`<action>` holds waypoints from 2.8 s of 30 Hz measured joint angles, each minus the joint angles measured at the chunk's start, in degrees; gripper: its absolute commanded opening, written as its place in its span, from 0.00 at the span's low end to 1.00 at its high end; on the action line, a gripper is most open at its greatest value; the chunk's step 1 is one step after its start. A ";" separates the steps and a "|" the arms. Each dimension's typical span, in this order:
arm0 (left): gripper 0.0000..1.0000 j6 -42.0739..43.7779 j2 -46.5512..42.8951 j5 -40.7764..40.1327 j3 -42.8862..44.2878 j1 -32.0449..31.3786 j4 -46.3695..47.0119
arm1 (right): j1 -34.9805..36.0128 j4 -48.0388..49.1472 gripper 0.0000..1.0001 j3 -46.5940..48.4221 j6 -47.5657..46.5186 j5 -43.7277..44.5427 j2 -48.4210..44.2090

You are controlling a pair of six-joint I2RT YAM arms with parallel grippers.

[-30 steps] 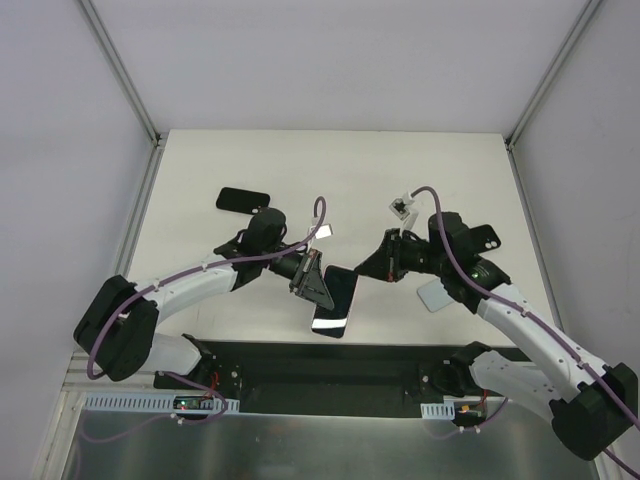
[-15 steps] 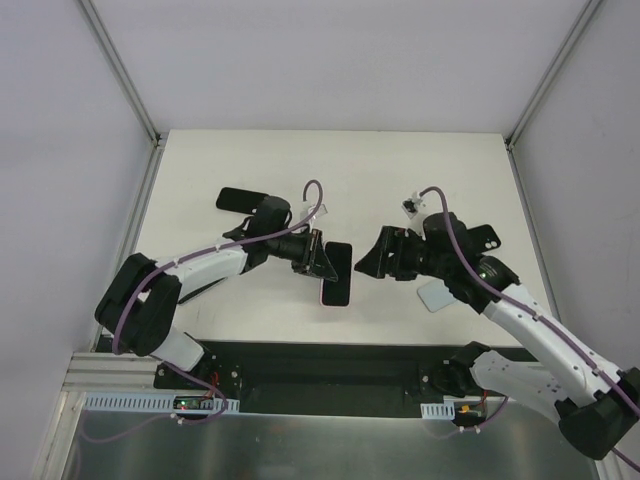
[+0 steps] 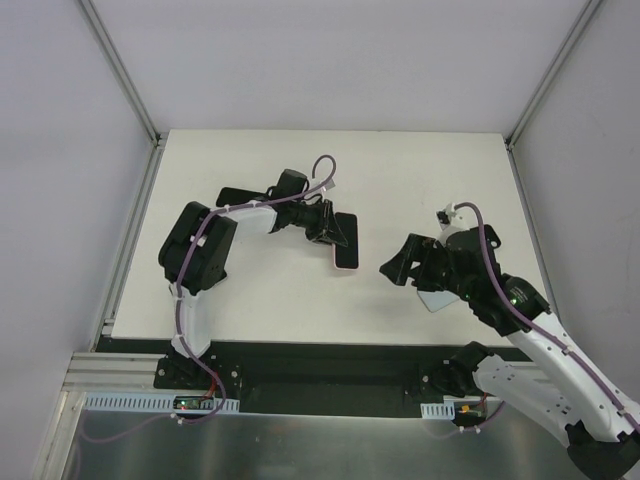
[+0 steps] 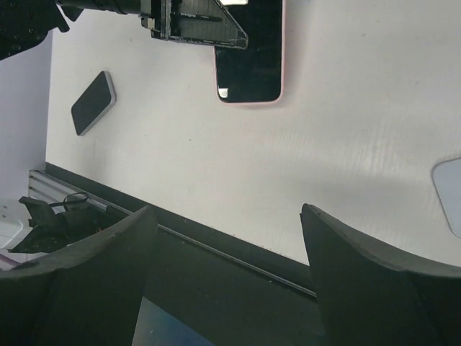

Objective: Put the phone into the phone case

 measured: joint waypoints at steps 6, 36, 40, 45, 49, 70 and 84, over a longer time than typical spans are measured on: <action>0.22 0.07 6.43 -0.24 4.22 0.96 -1.99 | -0.02 -3.63 0.83 0.00 -0.22 4.04 -0.33; 0.88 -14.62 -29.77 -49.99 -15.43 26.69 -31.67 | -0.09 -7.08 0.84 0.13 -1.79 8.02 -1.29; 0.91 -23.12 -34.05 -57.57 -20.57 31.74 -38.14 | -0.11 -7.17 0.84 0.13 -2.36 8.61 -2.19; 0.98 -20.85 -34.36 -63.36 -18.56 31.63 -40.37 | -0.13 -7.19 0.84 0.13 -2.93 8.85 -2.23; 0.97 -15.65 -28.13 -66.29 -9.14 31.63 -42.45 | -0.13 -7.17 0.84 0.02 -3.13 8.79 -1.99; 0.78 -1.55 10.10 -62.88 34.45 29.00 -46.58 | -0.31 -8.59 0.84 0.02 -4.33 10.19 -1.84; 0.71 19.02 16.68 -50.99 39.58 29.09 -46.16 | -0.37 -9.01 0.84 0.02 -5.44 11.19 -0.44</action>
